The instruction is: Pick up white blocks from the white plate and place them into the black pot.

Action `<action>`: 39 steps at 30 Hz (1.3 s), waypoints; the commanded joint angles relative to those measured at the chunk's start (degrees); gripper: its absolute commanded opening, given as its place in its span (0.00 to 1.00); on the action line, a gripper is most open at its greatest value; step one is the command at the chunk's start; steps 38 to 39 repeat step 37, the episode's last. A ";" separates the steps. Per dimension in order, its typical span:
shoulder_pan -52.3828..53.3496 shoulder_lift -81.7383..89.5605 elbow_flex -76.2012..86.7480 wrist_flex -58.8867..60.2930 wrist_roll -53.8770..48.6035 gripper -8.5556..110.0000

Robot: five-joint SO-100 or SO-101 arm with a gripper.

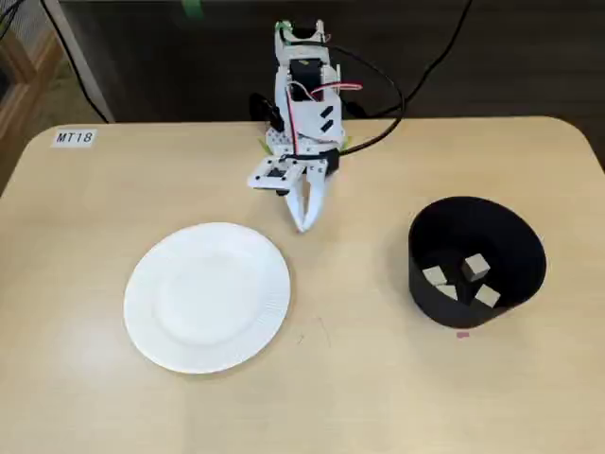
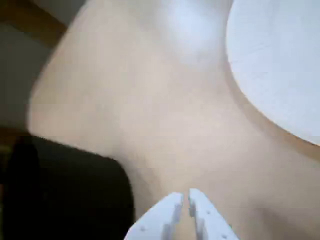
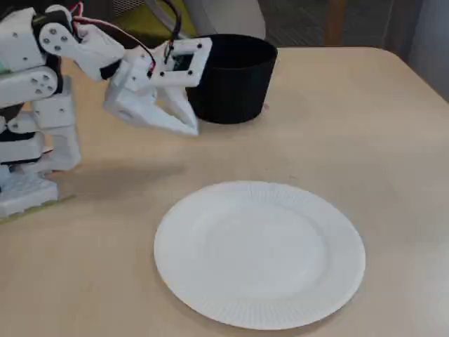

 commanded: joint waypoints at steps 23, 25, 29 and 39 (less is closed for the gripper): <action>2.90 0.09 1.76 -9.49 30.94 0.05; 3.08 0.09 1.76 -9.49 31.03 0.05; 2.72 0.09 1.76 -9.49 30.67 0.05; 2.64 0.09 1.76 -9.49 30.67 0.05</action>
